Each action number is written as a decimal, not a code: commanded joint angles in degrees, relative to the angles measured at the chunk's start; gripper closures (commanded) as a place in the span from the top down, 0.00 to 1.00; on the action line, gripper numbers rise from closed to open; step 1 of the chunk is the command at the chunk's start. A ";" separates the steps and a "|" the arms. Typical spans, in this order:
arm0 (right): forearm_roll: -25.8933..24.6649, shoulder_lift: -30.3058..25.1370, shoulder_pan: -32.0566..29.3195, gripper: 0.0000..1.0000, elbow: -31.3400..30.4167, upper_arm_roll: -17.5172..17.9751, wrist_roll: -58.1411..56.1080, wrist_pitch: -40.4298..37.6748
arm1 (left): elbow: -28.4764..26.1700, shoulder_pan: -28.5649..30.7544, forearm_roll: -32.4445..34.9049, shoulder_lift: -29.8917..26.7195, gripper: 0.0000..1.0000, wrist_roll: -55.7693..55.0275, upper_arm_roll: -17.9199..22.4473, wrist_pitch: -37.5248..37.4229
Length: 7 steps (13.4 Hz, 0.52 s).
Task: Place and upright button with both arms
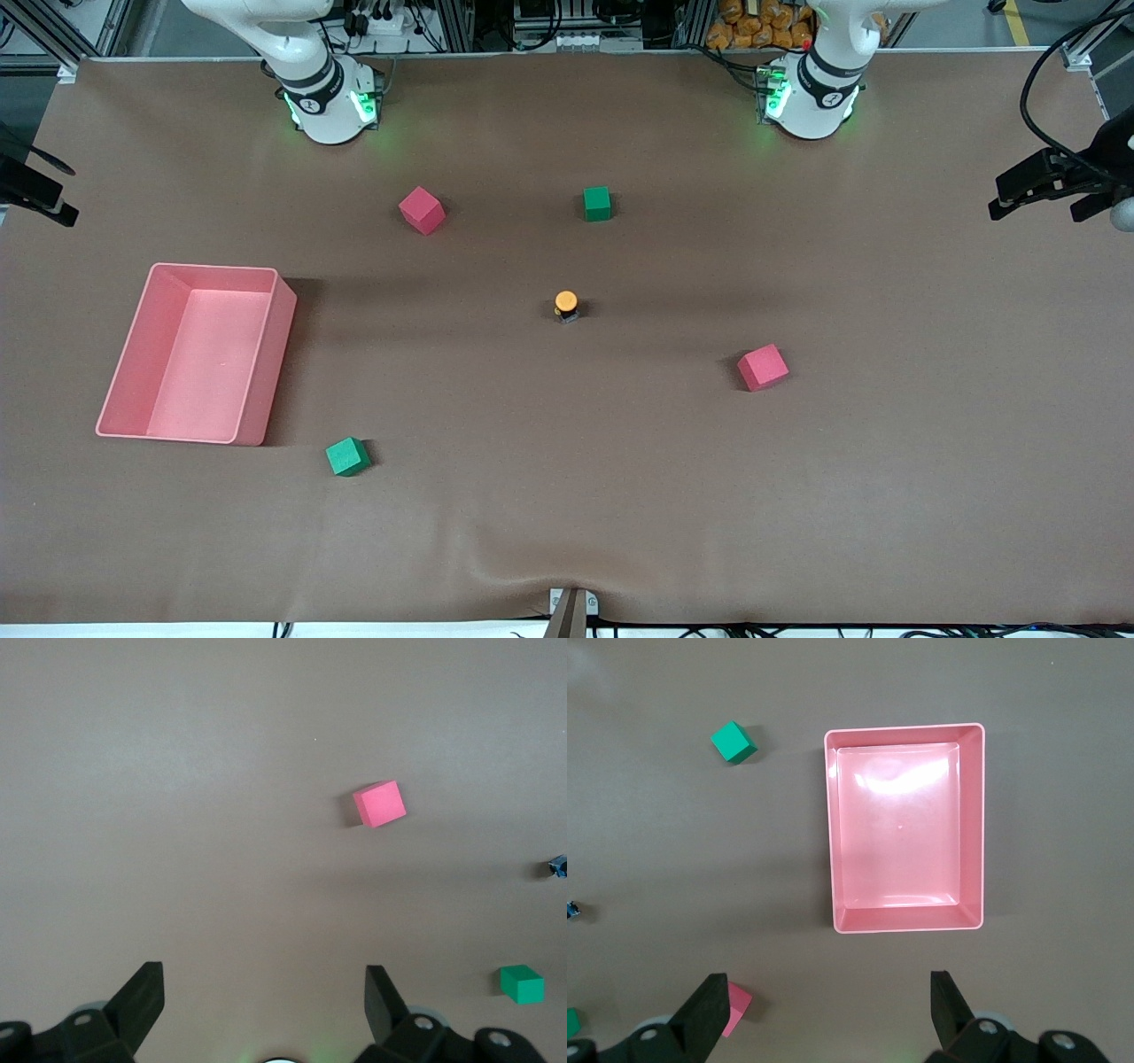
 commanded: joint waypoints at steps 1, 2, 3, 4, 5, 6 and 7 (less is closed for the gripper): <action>-0.57 -0.70 0.19 1.00 -0.03 -0.07 -0.19 -0.25 | -0.53 -0.11 1.23 -0.47 1.00 -0.68 -0.34 0.08; -0.57 -0.70 0.19 1.00 -0.03 -0.07 -0.19 -0.25 | -0.26 -0.11 1.23 -0.11 1.00 -0.77 -0.34 0.08; -0.57 -0.70 0.19 1.00 -0.03 -0.07 -0.27 -0.25 | -0.26 -0.11 1.23 -0.11 1.00 -0.78 -0.34 0.08; -0.57 -0.70 0.19 1.00 -0.03 -0.07 -0.19 -0.25 | -0.17 -0.11 1.32 -0.11 1.00 -0.86 -0.34 0.08; -0.57 -0.70 0.19 1.00 -0.03 -0.07 -0.19 -0.25 | -0.17 -0.11 1.49 -0.11 1.00 -0.78 -0.34 0.08; -0.57 -0.70 0.19 1.00 -0.03 -0.07 -0.27 -0.25 | -0.17 -0.11 1.49 -0.11 1.00 -0.78 -0.34 0.08; -0.57 -0.70 0.19 1.00 -0.03 -0.07 -0.28 -0.25 | -0.26 -0.03 1.49 -0.11 1.00 -0.43 -0.61 0.08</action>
